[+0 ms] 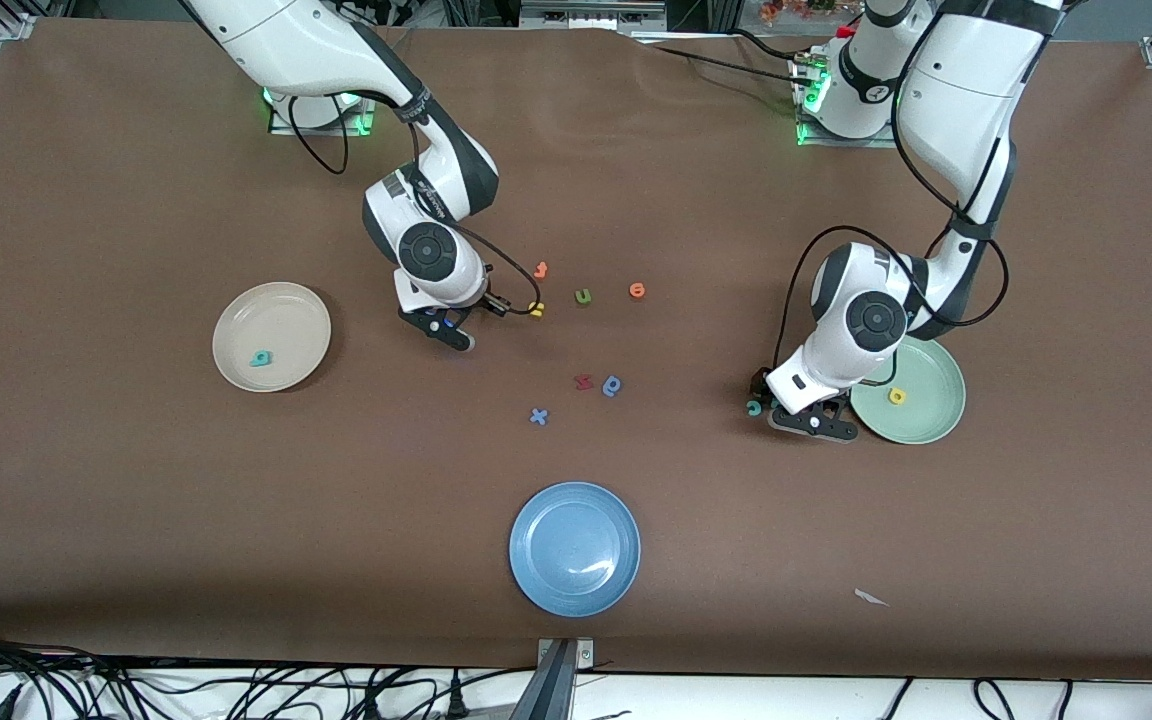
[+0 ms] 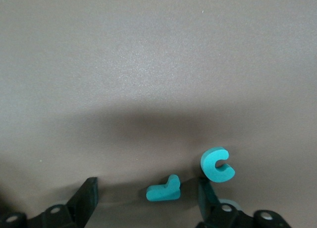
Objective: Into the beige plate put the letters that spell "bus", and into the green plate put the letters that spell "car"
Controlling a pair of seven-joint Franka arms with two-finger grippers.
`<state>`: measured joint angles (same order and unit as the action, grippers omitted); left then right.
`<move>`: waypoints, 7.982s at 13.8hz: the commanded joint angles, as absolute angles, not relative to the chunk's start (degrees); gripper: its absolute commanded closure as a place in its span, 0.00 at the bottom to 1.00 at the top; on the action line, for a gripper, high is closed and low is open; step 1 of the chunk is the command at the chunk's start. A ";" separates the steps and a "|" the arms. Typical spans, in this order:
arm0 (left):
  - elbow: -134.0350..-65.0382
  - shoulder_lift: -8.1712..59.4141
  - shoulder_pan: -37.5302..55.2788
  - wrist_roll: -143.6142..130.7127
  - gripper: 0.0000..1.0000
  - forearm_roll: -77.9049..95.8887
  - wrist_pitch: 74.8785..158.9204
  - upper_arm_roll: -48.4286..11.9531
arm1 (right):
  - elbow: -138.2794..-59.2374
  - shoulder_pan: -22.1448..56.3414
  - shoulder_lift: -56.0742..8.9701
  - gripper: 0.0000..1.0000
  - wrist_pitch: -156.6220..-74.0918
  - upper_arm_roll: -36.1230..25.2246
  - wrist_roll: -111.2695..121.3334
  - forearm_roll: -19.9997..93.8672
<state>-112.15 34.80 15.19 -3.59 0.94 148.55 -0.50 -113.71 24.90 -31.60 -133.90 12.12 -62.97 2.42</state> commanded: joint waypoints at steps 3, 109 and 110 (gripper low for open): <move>-111.80 34.98 15.38 -3.60 0.41 -0.53 148.89 -0.26 | -105.24 24.08 -26.81 0.86 -117.21 9.33 -59.09 2.81; -105.38 34.11 16.09 -12.93 0.71 -1.22 138.71 -0.53 | -110.38 19.95 -25.75 0.84 -115.22 -14.94 -7.66 -1.14; -105.12 32.97 15.39 -11.61 0.71 -1.58 136.78 -0.53 | -110.74 18.82 -25.75 0.80 -115.05 -15.46 -5.47 -1.14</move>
